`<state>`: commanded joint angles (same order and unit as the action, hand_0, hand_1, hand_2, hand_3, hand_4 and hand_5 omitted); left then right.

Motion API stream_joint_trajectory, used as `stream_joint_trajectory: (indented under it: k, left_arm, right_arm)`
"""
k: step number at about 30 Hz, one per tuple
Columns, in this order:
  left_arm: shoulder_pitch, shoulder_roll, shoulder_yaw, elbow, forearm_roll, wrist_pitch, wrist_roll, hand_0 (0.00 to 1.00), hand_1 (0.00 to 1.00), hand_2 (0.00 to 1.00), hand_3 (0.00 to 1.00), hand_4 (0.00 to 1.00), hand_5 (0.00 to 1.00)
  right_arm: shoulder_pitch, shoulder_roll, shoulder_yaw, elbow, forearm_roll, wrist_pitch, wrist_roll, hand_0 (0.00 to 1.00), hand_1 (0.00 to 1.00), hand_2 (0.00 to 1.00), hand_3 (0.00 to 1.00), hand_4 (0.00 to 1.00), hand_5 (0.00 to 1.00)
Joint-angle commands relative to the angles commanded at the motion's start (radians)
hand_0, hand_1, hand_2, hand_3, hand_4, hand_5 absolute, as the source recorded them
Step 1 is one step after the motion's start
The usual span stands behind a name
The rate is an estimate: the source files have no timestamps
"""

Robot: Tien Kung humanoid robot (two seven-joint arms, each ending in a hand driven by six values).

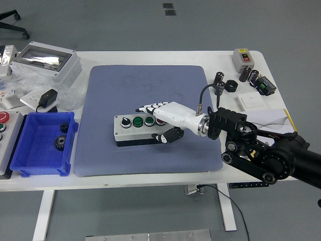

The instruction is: Pick up the button,place it on the desk,press the button,press the button

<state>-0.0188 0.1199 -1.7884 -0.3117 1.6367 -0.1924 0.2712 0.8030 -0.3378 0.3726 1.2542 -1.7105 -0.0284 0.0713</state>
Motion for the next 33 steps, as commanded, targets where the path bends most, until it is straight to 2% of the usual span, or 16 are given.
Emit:
stream_joint_trajectory:
  k: [7, 12, 14, 18, 23, 24, 26, 29, 30, 33]
  left_arm:
    - [0.001, -0.002, 0.004, 0.001, -0.011, -0.005, 0.002, 0.482, 0.468, 0.456, 0.693, 0.002, 0.002]
    - [0.005, 0.0, 0.007, 0.0, -0.022, 0.003, 0.002, 0.483, 0.47, 0.457, 0.692, 0.002, 0.002]
    - [0.009, 0.002, 0.008, -0.001, -0.025, 0.007, 0.002, 0.483, 0.47, 0.457, 0.692, 0.002, 0.002]
    - [0.016, 0.008, 0.008, -0.001, -0.015, 0.008, 0.004, 0.485, 0.472, 0.456, 0.69, 0.002, 0.002]
    - [0.012, 0.025, 0.007, 0.0, -0.003, 0.016, 0.001, 0.485, 0.472, 0.456, 0.69, 0.002, 0.002]
    - [0.009, 0.029, 0.005, 0.0, 0.004, 0.017, 0.003, 0.491, 0.478, 0.461, 0.69, 0.002, 0.002]
    - [0.006, 0.034, 0.004, -0.001, 0.011, 0.019, 0.01, 0.491, 0.478, 0.461, 0.69, 0.002, 0.002]
    - [0.007, 0.038, 0.013, -0.001, 0.009, 0.032, 0.022, 0.491, 0.478, 0.461, 0.69, 0.002, 0.002]
    - [0.008, 0.037, 0.017, -0.002, 0.008, 0.037, 0.027, 0.491, 0.477, 0.461, 0.69, 0.002, 0.002]
    - [0.013, 0.034, 0.027, -0.004, 0.006, 0.047, 0.047, 0.491, 0.477, 0.461, 0.69, 0.002, 0.002]
  right_arm:
    - [-0.033, -0.121, 0.061, 0.148, 0.053, 0.012, -0.017, 0.998, 0.998, 0.998, 0.998, 0.646, 0.002]
    - [-0.087, -0.233, 0.159, 0.254, 0.155, 0.022, -0.066, 0.997, 0.998, 0.998, 0.998, 0.659, 0.002]
    - [-0.111, -0.274, 0.201, 0.268, 0.179, 0.035, -0.103, 0.997, 0.998, 0.998, 0.998, 0.659, 0.002]
    - [-0.161, -0.356, 0.292, 0.278, 0.169, 0.104, -0.18, 0.979, 0.998, 0.998, 0.998, 0.658, 0.002]
    - [-0.202, -0.451, 0.395, 0.312, 0.179, 0.133, -0.204, 0.979, 0.998, 0.998, 0.998, 0.658, 0.002]
    - [-0.205, -0.469, 0.415, 0.318, 0.185, 0.136, -0.205, 0.57, 0.642, 0.719, 0.998, 0.468, 0.167]
    - [-0.202, -0.487, 0.427, 0.323, 0.194, 0.136, -0.205, 0.57, 0.642, 0.719, 0.998, 0.468, 0.167]
    - [-0.182, -0.485, 0.406, 0.324, 0.194, 0.124, -0.205, 0.57, 0.642, 0.719, 0.998, 0.468, 0.167]
    - [-0.176, -0.478, 0.395, 0.323, 0.193, 0.12, -0.206, 0.419, 0.574, 0.652, 0.957, 0.329, 0.236]
    - [-0.159, -0.45, 0.356, 0.319, 0.189, 0.114, -0.205, 0.419, 0.574, 0.652, 0.957, 0.329, 0.236]
